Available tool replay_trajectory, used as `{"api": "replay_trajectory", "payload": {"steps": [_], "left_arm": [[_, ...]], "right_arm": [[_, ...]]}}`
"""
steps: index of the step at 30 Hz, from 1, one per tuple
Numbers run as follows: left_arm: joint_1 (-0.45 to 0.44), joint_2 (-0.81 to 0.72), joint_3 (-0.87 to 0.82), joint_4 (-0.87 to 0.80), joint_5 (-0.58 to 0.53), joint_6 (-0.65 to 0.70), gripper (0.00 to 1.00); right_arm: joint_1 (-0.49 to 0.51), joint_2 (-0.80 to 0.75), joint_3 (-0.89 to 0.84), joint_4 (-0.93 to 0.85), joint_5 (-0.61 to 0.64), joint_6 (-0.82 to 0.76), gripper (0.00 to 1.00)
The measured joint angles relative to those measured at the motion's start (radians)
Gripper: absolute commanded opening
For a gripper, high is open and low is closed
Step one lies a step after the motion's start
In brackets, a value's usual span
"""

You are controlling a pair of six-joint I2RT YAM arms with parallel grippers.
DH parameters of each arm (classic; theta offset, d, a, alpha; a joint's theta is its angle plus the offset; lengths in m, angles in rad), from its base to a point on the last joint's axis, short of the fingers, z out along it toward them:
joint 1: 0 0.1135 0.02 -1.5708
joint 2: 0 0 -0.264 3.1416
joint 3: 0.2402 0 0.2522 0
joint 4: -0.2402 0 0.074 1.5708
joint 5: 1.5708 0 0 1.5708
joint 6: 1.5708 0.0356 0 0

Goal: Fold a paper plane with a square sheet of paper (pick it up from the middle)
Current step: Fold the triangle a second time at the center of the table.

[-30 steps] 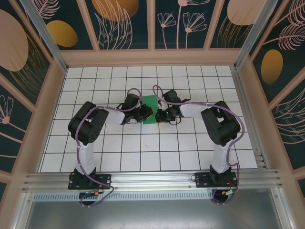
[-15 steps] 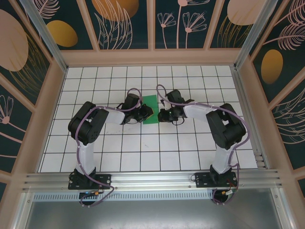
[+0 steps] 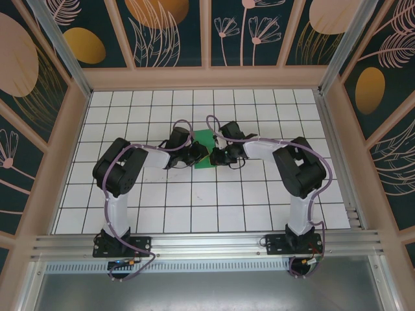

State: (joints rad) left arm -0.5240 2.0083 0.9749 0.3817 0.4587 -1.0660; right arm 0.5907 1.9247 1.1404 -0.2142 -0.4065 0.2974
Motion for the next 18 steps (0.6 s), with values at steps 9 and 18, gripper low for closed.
{"api": "replay_trajectory", "payload": {"steps": [9, 18], "left_arm": [[0.0, 0.0, 0.0, 0.0, 0.0, 0.0, 0.16], [0.0, 0.0, 0.006, -0.005, 0.0, 0.008, 0.17]], "right_arm": [[-0.007, 0.009, 0.002, -0.006, 0.043, 0.0, 0.11], [-0.016, 0.009, -0.01, 0.004, 0.043, -0.001, 0.11]]}}
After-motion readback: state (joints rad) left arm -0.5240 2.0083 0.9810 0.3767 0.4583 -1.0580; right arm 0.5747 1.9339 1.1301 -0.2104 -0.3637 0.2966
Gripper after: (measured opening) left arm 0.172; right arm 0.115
